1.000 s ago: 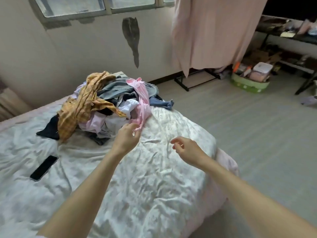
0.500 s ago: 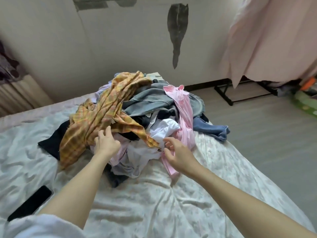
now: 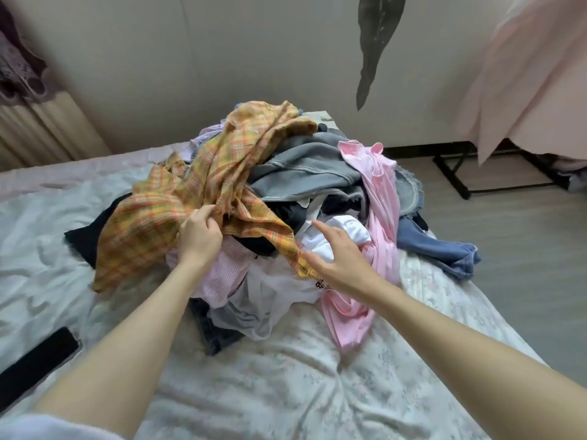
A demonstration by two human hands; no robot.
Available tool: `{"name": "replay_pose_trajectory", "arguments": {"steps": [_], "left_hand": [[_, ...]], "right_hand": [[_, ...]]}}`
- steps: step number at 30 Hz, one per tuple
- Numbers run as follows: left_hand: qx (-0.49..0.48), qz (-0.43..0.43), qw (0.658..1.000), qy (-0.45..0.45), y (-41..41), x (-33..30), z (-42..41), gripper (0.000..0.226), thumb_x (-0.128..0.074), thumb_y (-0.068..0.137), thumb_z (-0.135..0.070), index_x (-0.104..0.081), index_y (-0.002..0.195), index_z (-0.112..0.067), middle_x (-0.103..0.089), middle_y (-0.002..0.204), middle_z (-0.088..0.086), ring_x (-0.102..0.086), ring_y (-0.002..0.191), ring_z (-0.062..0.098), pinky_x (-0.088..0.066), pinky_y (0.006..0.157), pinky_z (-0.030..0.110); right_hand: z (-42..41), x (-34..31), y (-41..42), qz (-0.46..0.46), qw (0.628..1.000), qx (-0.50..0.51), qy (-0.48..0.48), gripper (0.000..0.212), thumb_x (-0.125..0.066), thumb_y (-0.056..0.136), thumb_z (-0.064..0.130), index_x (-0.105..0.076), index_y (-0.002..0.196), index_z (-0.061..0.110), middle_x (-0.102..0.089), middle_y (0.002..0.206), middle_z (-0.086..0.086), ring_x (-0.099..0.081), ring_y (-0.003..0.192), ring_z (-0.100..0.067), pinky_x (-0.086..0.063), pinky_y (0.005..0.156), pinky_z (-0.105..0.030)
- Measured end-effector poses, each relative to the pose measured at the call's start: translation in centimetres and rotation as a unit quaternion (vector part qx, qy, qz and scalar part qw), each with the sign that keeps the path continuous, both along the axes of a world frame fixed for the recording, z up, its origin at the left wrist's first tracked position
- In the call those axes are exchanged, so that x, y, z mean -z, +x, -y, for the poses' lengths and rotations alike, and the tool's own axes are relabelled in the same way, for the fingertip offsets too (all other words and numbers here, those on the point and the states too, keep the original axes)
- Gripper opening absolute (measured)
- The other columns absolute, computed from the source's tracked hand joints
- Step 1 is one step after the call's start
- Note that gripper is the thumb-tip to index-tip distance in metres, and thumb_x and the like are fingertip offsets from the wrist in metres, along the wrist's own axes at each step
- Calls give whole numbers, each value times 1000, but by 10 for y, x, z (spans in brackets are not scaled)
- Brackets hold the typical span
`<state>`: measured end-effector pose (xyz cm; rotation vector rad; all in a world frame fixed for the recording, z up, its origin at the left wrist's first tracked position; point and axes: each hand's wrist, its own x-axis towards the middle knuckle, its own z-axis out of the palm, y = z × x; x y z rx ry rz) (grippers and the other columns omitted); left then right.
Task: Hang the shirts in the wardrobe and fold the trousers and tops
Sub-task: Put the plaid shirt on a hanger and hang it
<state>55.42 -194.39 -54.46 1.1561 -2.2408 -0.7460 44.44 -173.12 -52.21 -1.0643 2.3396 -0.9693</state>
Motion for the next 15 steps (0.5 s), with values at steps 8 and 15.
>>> {"name": "replay_pose_trajectory", "arguments": {"steps": [8,15], "left_hand": [[362,-134,920,-64,59,-65,-138,26,-47,77,15,-65,95,8,-47,79,5,-41,71,2,-38,67,8],[198,-145,969,-9,86,-127,-192,71,-53,74,-62,-41,133,-24,-44,126,13,-42,119,26,-35,103,37]], "right_hand": [[20,-69,28,536,828,125,-111,36,-66,83,27,-54,108,3,-61,83,-11,-61,74,-20,-53,65,-34],[-89,-118,63,369,893,232,-114,17,-46,87,3,-60,80,9,-65,73,-8,-64,65,-16,-54,56,-26]]}}
